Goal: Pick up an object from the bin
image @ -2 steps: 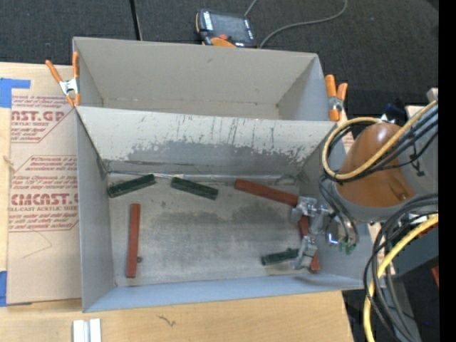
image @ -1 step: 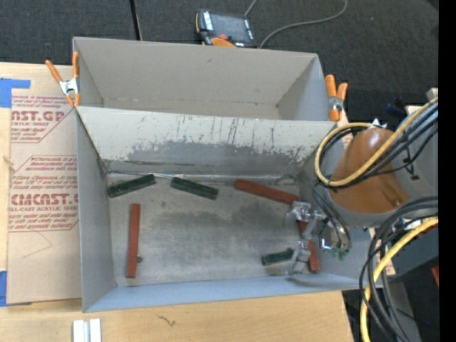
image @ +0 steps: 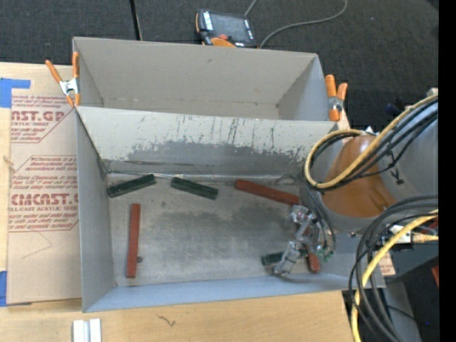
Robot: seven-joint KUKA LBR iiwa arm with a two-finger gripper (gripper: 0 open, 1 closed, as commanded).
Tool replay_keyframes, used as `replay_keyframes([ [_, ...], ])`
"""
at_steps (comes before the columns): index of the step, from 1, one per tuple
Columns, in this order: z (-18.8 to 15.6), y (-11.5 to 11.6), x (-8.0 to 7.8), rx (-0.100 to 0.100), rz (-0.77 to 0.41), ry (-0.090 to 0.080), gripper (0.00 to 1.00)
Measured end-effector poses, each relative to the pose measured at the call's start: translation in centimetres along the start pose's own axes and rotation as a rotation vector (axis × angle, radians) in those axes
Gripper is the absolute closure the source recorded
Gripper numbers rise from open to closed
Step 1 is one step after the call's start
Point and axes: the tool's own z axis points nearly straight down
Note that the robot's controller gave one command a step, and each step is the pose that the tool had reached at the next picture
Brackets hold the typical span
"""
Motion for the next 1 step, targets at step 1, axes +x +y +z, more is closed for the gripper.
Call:
replay_keyframes([
  [1, 0.06, 0.03, 0.05, 0.001, -0.001, -0.001, 0.0],
])
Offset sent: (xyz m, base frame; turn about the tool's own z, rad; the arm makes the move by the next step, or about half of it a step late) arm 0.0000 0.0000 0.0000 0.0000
